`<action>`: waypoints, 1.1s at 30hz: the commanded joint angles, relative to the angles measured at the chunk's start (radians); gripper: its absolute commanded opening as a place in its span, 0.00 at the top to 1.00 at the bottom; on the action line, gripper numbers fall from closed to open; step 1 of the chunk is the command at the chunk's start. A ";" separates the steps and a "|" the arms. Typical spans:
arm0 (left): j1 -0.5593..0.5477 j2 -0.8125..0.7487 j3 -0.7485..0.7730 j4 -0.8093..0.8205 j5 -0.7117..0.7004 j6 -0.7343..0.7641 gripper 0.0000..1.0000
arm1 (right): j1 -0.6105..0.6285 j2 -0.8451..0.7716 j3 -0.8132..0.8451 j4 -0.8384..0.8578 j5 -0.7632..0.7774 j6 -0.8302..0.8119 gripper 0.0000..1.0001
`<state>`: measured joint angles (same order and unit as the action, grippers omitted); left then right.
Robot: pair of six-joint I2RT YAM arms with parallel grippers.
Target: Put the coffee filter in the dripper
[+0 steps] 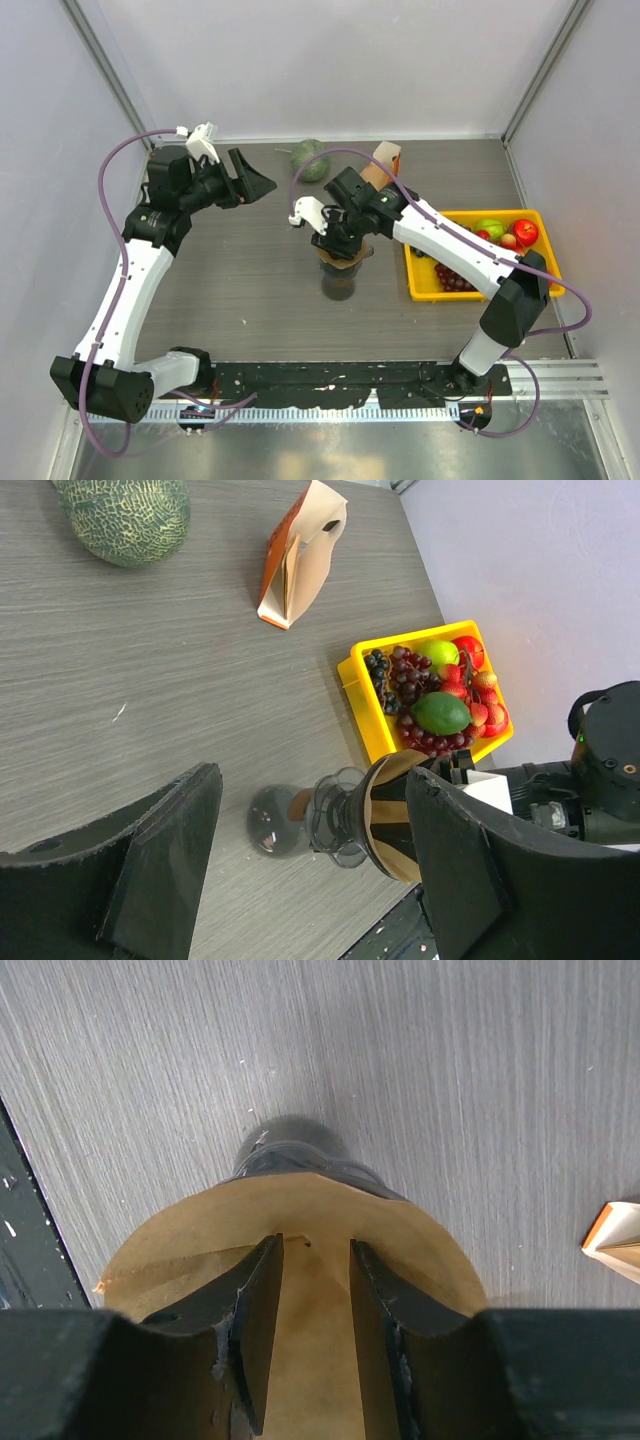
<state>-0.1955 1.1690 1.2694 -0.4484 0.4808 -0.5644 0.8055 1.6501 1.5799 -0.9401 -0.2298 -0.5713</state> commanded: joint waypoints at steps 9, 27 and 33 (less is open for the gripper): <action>0.007 -0.025 -0.005 0.007 0.019 0.014 0.23 | 0.006 -0.010 -0.029 0.052 0.027 -0.013 0.61; 0.007 -0.017 -0.001 0.019 0.031 0.026 0.23 | 0.004 -0.044 0.137 -0.046 0.030 -0.018 0.59; 0.008 -0.011 0.007 0.011 0.033 0.056 0.23 | -0.011 -0.065 0.224 -0.032 -0.003 0.014 0.57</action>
<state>-0.1940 1.1690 1.2671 -0.4477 0.4946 -0.5434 0.8040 1.6489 1.7164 -0.9867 -0.2077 -0.5755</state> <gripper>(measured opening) 0.770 0.426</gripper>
